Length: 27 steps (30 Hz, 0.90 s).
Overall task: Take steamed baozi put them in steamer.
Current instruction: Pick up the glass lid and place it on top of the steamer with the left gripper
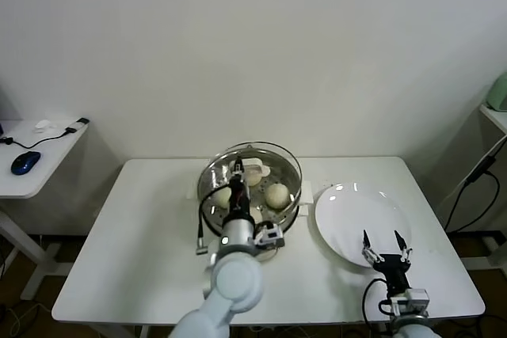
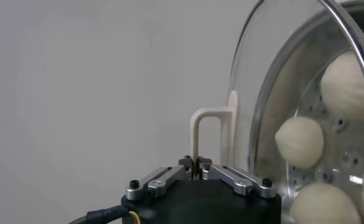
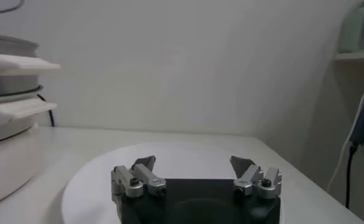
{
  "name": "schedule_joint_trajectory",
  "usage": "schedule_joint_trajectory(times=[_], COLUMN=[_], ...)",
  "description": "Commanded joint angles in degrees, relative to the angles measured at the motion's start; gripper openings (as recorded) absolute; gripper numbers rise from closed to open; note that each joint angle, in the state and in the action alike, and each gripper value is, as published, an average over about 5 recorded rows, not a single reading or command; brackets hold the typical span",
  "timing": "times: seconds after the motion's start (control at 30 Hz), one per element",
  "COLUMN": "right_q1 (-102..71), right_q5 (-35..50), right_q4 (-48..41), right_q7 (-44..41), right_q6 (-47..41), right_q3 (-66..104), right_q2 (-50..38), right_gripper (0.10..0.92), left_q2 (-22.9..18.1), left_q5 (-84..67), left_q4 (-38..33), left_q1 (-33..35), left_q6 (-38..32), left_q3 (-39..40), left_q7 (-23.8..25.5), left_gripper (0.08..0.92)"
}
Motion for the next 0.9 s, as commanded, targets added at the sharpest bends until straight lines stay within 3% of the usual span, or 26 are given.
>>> schedule_joint_trajectory(times=[0.03,0.33,0.9], right_q1=[0.3,-0.1,-0.1], right_q5=[0.0,0.0,-0.5], right_q4=[-1.1,-1.6,-1.9], right_q7=[0.4,0.9,1.0], right_q6=[1.5,2.7,4.1], right_q3=[0.1,0.5,0.4], right_q2=[0.4,0.7,1.4], right_gripper=[0.823,0.823,0.823], left_q2=[-3.4,-5.5,-3.3], left_q5=[3.3,6.9,7.2], left_q4=[2.0,6.8,9.2], left_q1=[-1.8,-1.3,-0.6], left_q6=[2.5,2.1,1.5], left_q3=[3.5,3.0,-0.6], left_q7=[1.1,0.3,-0.6], left_gripper=[0.139,0.139,0.139])
